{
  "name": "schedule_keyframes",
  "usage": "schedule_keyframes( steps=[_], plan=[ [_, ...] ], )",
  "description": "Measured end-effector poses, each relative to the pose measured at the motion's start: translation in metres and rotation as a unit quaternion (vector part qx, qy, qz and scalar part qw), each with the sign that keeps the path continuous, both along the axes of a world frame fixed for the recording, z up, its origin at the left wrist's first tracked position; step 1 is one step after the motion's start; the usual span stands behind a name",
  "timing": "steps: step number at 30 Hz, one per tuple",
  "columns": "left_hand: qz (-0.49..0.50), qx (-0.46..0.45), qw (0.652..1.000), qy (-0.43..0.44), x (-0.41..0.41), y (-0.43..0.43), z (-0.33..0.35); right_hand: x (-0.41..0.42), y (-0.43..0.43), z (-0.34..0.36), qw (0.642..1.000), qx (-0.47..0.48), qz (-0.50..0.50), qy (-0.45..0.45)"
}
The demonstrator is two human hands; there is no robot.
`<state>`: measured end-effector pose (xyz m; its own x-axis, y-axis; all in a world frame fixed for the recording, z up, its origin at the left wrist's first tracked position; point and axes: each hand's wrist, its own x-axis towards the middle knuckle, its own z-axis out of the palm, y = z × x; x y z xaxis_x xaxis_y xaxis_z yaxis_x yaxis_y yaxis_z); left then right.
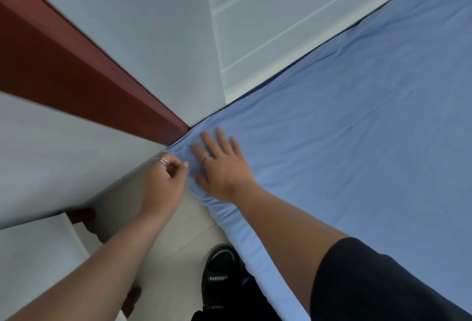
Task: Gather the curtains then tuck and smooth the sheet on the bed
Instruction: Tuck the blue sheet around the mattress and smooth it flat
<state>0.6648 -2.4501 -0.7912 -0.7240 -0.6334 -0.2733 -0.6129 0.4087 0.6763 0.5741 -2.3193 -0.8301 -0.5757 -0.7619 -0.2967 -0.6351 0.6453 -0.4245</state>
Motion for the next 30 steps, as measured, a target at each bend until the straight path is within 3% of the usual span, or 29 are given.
schedule_keyframes(
  steps=[2,6,9,14,20,22,24,27,30],
  plan=[
    [-0.049,-0.008,0.999,0.012,-0.004,0.023,0.002,-0.006,0.01,0.0,0.997,-0.04,0.053,0.042],
    [-0.168,-0.033,0.985,0.03,-0.033,0.063,-0.007,-0.061,0.062,-0.004,0.988,-0.052,-0.127,0.076],
    [-0.255,-0.045,0.966,0.017,-0.068,0.094,-0.019,-0.113,0.121,-0.01,0.974,0.02,-0.206,0.094],
    [-0.342,-0.079,0.936,0.037,-0.153,0.148,-0.038,-0.187,0.194,-0.021,0.976,0.109,-0.163,0.094],
    [-0.407,-0.146,0.899,0.07,-0.282,0.223,-0.062,-0.267,0.235,-0.033,0.981,0.126,-0.05,0.137],
    [-0.423,-0.165,0.886,0.093,-0.329,0.242,-0.069,-0.304,0.252,-0.039,0.979,0.127,-0.073,0.141],
    [-0.417,-0.198,0.885,0.057,-0.36,0.245,-0.077,-0.336,0.266,-0.039,0.975,0.132,-0.115,0.139],
    [-0.416,-0.262,0.87,0.026,-0.375,0.246,-0.089,-0.397,0.293,-0.04,0.967,0.126,-0.174,0.14],
    [-0.418,-0.27,0.866,0.037,-0.376,0.245,-0.096,-0.458,0.334,-0.041,0.952,0.139,-0.229,0.149]
  ],
)
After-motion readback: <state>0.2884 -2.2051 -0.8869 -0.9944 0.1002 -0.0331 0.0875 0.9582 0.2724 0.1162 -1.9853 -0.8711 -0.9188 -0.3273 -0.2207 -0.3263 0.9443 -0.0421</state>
